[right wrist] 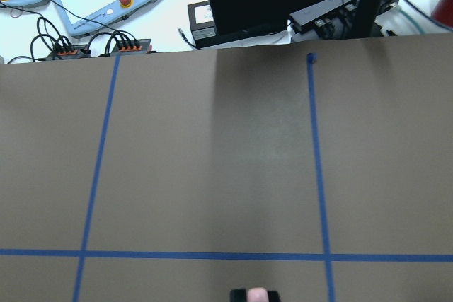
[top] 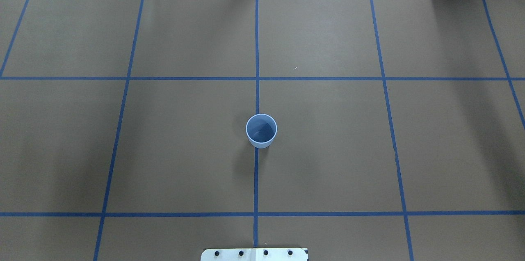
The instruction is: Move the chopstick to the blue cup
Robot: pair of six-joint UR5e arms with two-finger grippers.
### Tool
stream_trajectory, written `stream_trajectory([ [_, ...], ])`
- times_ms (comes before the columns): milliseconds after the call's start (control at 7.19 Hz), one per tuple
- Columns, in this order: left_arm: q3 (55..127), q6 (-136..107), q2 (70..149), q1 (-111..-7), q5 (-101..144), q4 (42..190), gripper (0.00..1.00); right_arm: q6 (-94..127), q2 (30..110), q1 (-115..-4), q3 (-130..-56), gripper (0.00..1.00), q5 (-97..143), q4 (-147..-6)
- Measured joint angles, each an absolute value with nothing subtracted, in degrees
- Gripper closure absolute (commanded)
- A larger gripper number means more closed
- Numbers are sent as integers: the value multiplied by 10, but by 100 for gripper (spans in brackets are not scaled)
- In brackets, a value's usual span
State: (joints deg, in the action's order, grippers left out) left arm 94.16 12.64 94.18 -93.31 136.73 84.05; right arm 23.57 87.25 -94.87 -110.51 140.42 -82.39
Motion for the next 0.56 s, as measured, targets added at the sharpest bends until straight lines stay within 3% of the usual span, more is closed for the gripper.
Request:
stream_trajectory([
  [556, 944, 122, 938, -935, 1375, 846, 1, 734, 723, -672, -1175, 100, 1226, -853],
])
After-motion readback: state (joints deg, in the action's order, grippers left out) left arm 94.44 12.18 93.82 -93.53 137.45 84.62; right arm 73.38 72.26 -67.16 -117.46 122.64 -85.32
